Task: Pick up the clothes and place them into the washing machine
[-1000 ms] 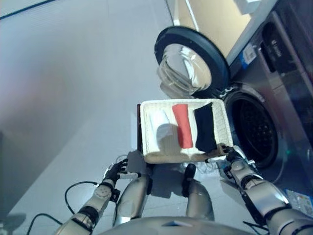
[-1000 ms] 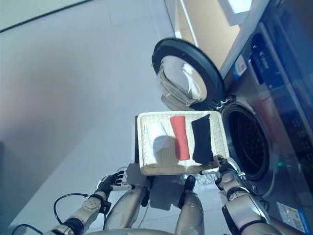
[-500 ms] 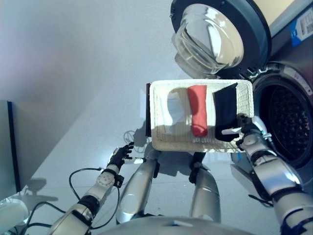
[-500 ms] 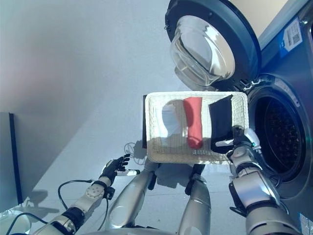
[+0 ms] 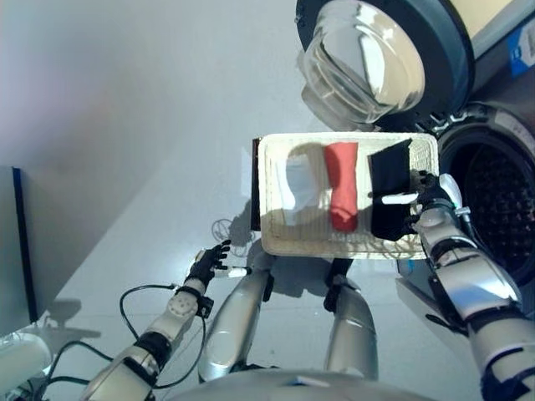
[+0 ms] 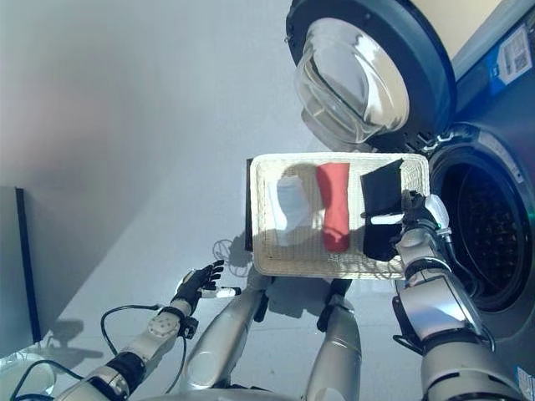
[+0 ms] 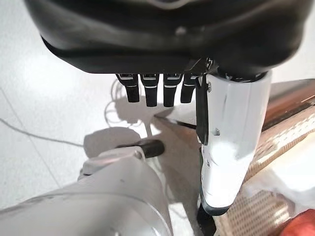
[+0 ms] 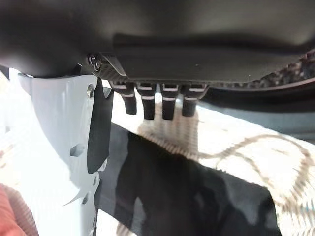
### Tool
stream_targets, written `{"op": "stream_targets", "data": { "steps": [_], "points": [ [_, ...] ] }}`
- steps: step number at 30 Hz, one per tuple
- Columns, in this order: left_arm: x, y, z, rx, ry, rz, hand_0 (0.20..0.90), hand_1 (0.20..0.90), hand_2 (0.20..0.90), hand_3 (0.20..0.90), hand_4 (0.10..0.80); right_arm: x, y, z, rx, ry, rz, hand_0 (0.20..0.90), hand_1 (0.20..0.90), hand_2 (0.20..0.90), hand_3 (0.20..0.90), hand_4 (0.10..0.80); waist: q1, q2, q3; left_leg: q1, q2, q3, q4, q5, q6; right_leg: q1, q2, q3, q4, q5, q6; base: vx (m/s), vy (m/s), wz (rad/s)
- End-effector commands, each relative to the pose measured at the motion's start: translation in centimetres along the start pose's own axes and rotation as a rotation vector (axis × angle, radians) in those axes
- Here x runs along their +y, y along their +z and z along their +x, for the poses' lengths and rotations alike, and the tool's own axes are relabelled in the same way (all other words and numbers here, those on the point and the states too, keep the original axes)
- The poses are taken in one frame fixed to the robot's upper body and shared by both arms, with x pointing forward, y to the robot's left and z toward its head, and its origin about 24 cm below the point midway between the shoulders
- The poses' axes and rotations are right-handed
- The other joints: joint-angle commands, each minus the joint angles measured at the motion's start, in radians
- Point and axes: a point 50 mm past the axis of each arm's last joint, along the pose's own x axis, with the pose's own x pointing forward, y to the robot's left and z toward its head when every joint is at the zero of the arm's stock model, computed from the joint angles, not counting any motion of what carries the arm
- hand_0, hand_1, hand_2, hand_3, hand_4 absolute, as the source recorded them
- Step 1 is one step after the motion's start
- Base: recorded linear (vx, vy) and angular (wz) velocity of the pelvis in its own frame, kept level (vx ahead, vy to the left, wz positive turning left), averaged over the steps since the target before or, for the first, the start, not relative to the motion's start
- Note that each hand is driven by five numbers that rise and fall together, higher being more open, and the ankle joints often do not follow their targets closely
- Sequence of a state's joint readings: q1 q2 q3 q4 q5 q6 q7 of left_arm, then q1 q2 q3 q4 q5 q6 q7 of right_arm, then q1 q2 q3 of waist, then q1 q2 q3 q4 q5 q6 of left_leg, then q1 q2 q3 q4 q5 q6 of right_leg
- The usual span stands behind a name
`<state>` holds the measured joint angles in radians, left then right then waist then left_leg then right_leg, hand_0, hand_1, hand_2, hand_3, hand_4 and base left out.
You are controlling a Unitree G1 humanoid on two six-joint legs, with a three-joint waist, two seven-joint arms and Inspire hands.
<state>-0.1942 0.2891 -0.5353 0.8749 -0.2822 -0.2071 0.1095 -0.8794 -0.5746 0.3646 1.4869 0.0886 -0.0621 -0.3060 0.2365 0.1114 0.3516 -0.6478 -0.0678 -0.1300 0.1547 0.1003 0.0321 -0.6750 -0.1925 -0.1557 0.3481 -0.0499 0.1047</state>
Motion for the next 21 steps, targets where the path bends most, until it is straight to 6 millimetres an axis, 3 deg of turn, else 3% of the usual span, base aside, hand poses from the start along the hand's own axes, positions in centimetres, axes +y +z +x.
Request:
{"op": "stream_targets", "data": {
  "steps": [1, 11, 12, 14, 21],
  "points": [
    [1.5, 0.5, -0.3, -0.054, 0.048, -0.005, 0.900, 0.900, 0.900, 0.900, 0.800, -4.4, 2.4, 0.9, -0.065, -0.149, -0.022, 0.900, 0.900, 0.900, 0.900, 0.800, 0.013, 0.014, 0.019, -0.087, -0.047, -0.001, 0.104, -0.049, -0.062, 0.123, -0.005, -0.014, -0.131, 0.082, 0.015, -0.035, 0.025, 0.07],
    [1.9, 1.4, -0.2, -0.088, 0.092, -0.043, 0.900, 0.900, 0.900, 0.900, 0.800, -9.6, 5.0, 1.3, -0.105, -0.289, -0.071, 0.900, 0.900, 0.900, 0.900, 0.800, 0.036, 0.073, 0.052, -0.194, -0.070, -0.001, 0.123, -0.031, -0.064, 0.007, -0.032, -0.009, -0.075, 0.079, 0.016, -0.035, 0.040, 0.07],
    [1.8, 1.4, -0.2, -0.088, 0.091, -0.047, 0.900, 0.900, 0.900, 0.900, 0.800, -9.9, 5.0, 1.3, -0.099, -0.293, -0.083, 0.601, 0.601, 0.601, 0.601, 0.586, 0.037, 0.078, 0.052, -0.203, -0.073, -0.001, 0.126, -0.031, -0.064, -0.003, -0.035, -0.006, -0.068, 0.078, 0.016, -0.009, 0.036, 0.13],
    [1.8, 1.4, -0.2, -0.091, 0.091, -0.048, 0.900, 0.900, 0.900, 0.900, 0.800, -10.2, 5.1, 1.3, -0.096, -0.300, -0.083, 0.398, 0.398, 0.398, 0.398, 0.441, 0.038, 0.081, 0.052, -0.209, -0.075, -0.001, 0.130, -0.032, -0.065, -0.009, -0.038, -0.005, -0.064, 0.077, 0.016, -0.002, 0.038, 0.08],
    [0.8, 1.7, -0.3, -0.105, 0.061, -0.067, 0.900, 0.900, 0.900, 0.900, 0.800, -11.3, 5.0, 1.3, -0.079, -0.318, -0.136, 0.411, 0.411, 0.411, 0.411, 0.451, 0.050, 0.130, 0.041, -0.252, -0.092, 0.012, 0.149, -0.034, -0.059, -0.073, -0.063, 0.021, -0.017, 0.068, 0.016, 0.002, 0.067, 0.08]
  ]
}}
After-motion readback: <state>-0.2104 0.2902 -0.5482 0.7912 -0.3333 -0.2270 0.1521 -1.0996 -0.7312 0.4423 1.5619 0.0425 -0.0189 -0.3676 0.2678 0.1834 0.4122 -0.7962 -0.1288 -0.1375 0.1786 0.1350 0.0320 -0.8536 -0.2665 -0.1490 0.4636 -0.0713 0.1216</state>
